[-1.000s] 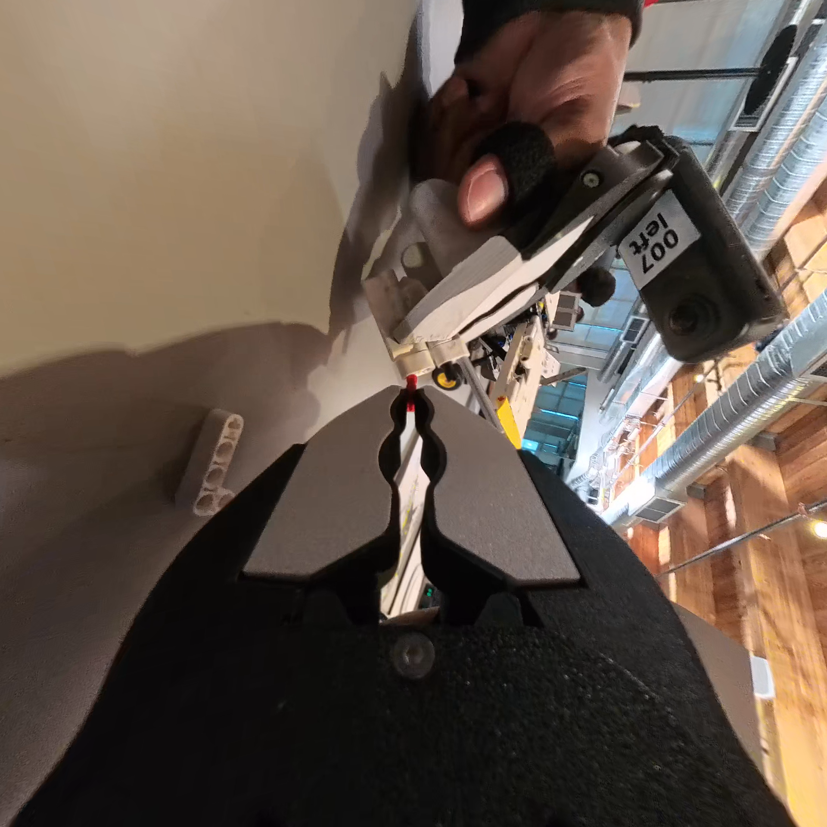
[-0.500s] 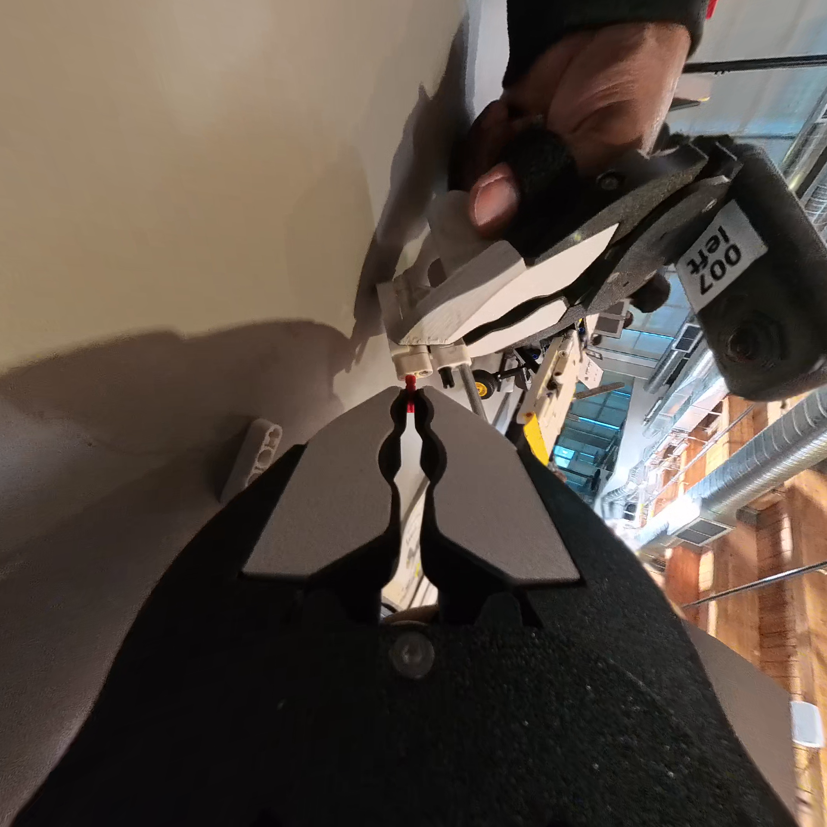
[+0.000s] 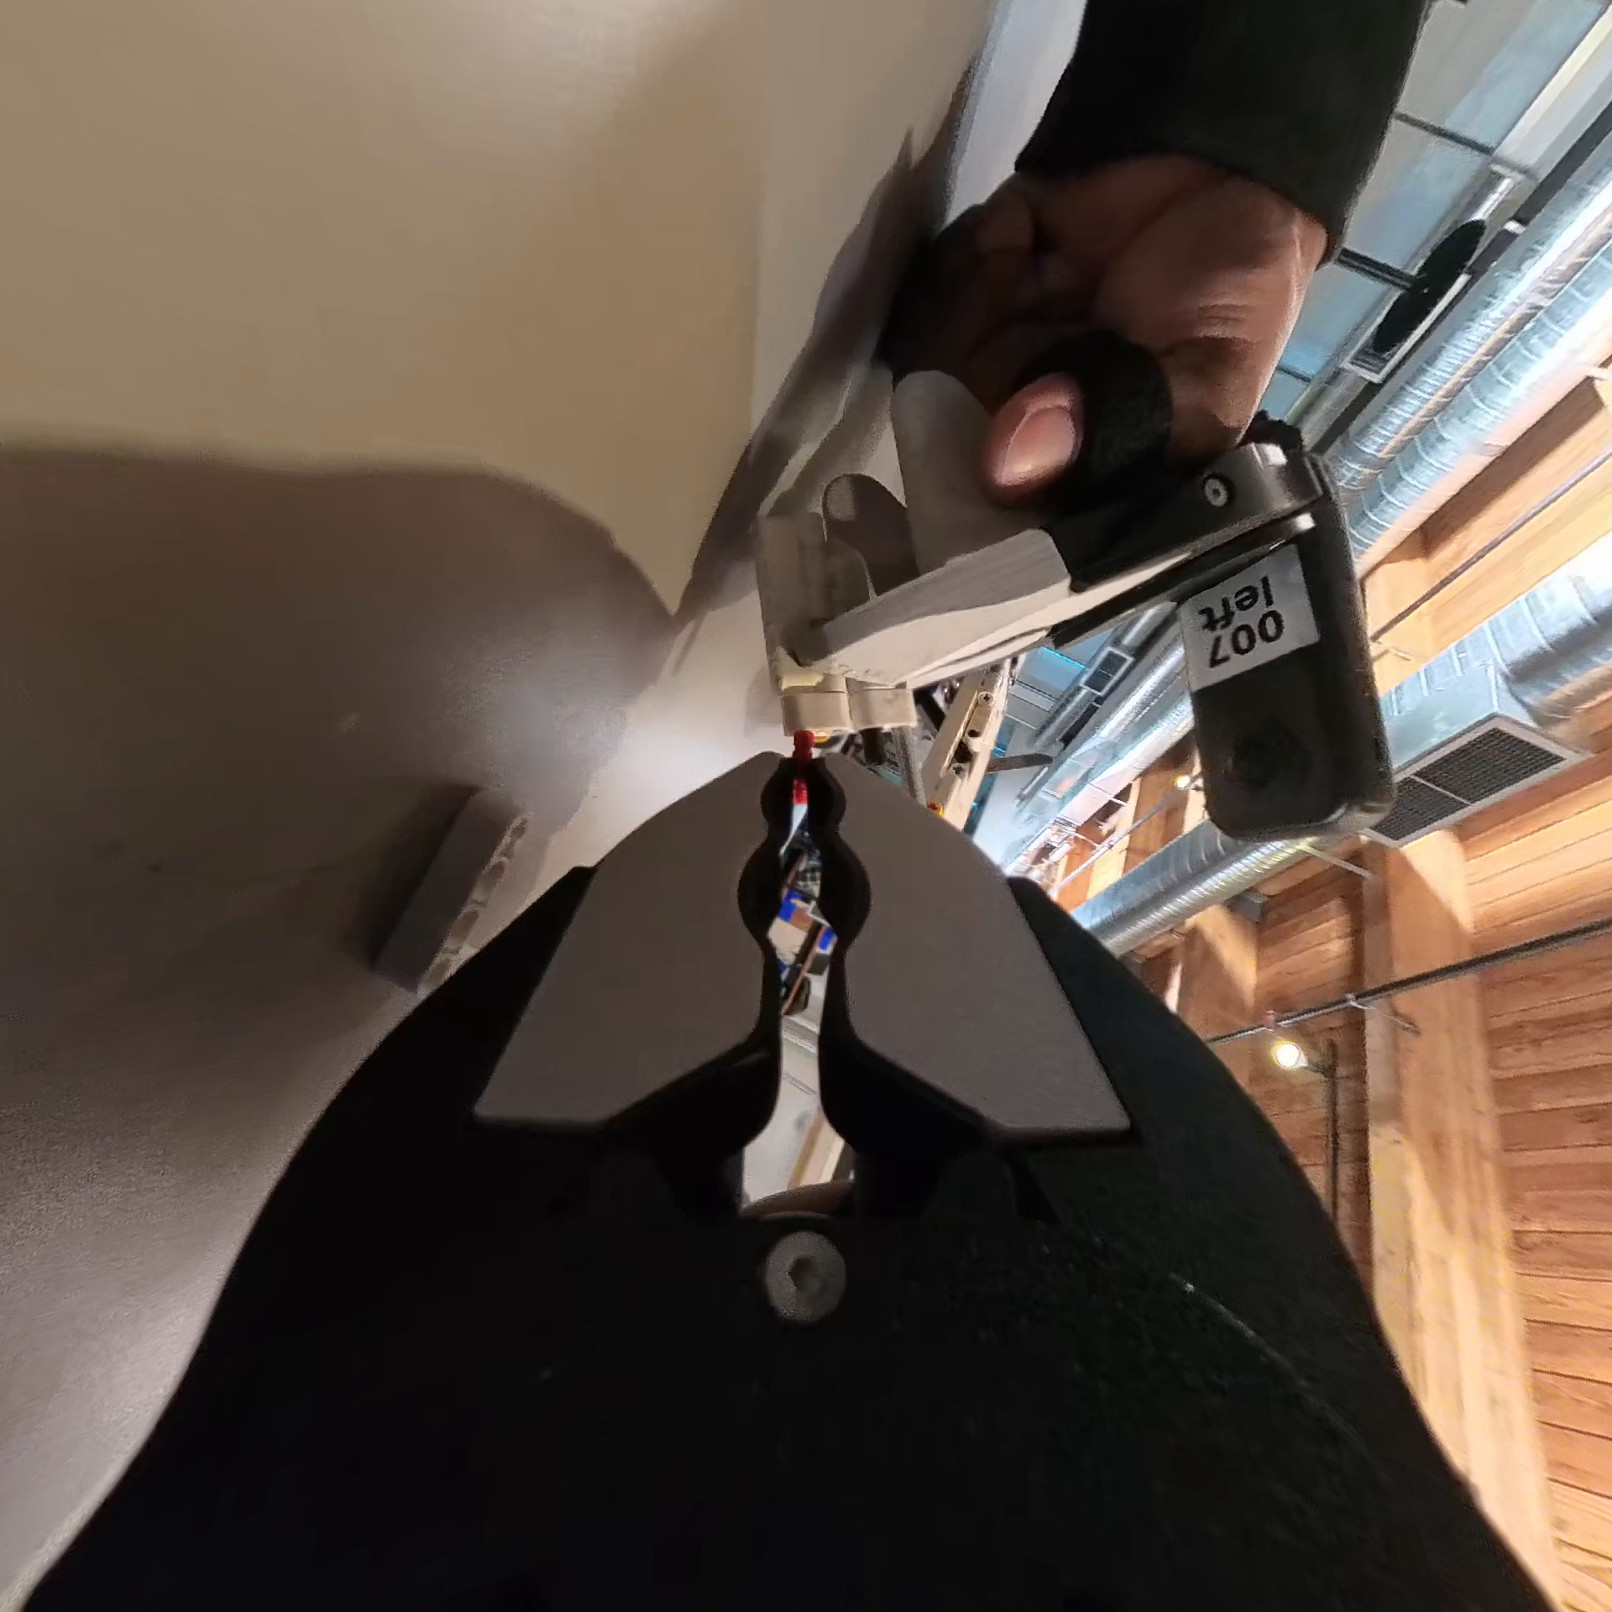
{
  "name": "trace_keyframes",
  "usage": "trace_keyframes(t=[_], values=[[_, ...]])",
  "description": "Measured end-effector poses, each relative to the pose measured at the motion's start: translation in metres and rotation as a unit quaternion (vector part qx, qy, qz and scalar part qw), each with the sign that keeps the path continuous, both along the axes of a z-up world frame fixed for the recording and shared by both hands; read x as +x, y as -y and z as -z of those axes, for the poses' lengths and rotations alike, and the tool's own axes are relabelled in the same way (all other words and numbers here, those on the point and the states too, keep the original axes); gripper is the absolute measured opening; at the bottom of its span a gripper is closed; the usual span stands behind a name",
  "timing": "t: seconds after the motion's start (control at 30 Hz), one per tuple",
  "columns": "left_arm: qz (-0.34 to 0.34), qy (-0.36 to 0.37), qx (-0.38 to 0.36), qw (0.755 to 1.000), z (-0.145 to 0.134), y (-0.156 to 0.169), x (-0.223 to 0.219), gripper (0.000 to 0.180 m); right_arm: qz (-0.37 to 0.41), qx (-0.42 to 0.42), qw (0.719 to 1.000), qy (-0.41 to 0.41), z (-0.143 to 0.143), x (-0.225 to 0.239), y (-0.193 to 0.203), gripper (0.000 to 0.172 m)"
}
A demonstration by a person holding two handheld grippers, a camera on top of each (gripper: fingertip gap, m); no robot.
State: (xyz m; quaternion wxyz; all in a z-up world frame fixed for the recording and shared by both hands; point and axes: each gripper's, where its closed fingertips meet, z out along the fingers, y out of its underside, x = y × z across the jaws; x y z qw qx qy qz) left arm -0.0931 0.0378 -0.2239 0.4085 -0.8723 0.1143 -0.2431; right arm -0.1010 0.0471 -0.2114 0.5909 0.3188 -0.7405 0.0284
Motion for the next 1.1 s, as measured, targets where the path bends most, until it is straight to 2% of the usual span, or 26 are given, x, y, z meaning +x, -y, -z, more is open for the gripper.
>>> trace_keyframes(t=[0.4,1.1], values=[[-0.011,0.001,-0.027,1.000,0.006,-0.001,-0.002,0.006,0.005,0.037,0.999,-0.028,0.008,-0.001,0.000,0.002],[-0.016,-0.006,-0.019,1.000,0.006,-0.002,-0.003,0.007,-0.002,0.006,1.000,-0.009,0.009,-0.003,0.000,0.002]])
